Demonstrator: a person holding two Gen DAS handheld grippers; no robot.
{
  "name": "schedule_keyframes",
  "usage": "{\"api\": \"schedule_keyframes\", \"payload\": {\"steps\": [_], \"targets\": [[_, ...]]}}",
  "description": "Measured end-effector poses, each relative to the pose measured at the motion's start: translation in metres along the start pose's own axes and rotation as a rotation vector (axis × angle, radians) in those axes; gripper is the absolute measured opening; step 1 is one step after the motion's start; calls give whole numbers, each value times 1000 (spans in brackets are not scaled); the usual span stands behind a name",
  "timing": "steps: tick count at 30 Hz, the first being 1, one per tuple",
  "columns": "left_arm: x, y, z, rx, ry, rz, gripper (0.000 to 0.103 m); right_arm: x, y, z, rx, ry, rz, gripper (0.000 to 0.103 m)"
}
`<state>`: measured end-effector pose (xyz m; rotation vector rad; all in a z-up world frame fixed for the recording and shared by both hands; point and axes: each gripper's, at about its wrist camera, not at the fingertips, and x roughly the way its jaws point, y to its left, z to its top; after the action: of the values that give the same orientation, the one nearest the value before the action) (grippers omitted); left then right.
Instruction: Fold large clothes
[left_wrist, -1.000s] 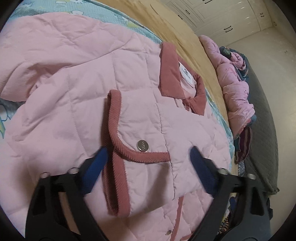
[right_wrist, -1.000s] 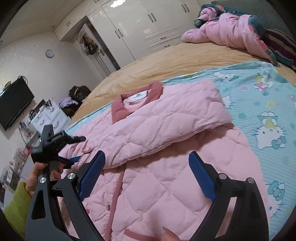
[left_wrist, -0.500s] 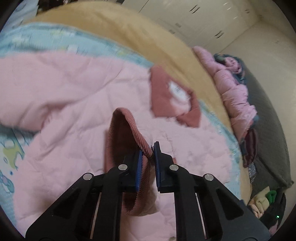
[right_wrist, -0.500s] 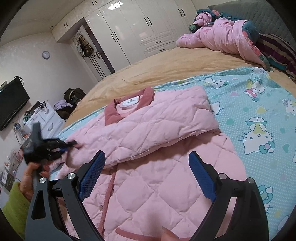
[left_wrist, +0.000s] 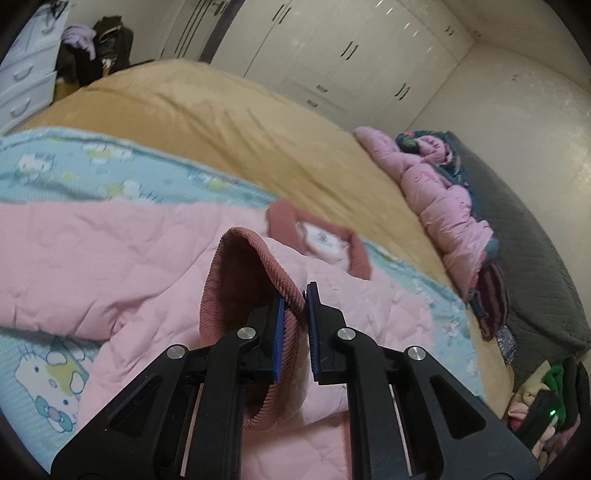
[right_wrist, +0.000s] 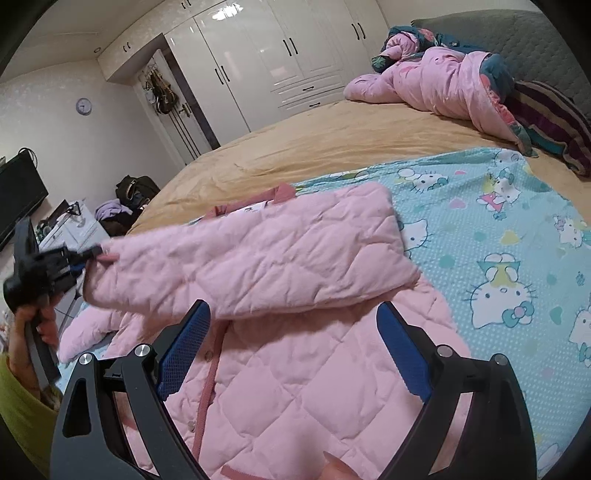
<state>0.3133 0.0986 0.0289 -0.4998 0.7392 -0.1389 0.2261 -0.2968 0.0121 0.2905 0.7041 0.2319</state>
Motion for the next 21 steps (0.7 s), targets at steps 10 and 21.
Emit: {"api": "schedule_keyframes", "payload": {"steps": [10, 21], "targets": [[19, 24, -20, 37, 34, 93, 5, 45, 7, 44, -69, 28, -50, 91], [40, 45, -31, 23, 85, 129, 5, 144, 13, 69, -116, 155, -135, 90]]}}
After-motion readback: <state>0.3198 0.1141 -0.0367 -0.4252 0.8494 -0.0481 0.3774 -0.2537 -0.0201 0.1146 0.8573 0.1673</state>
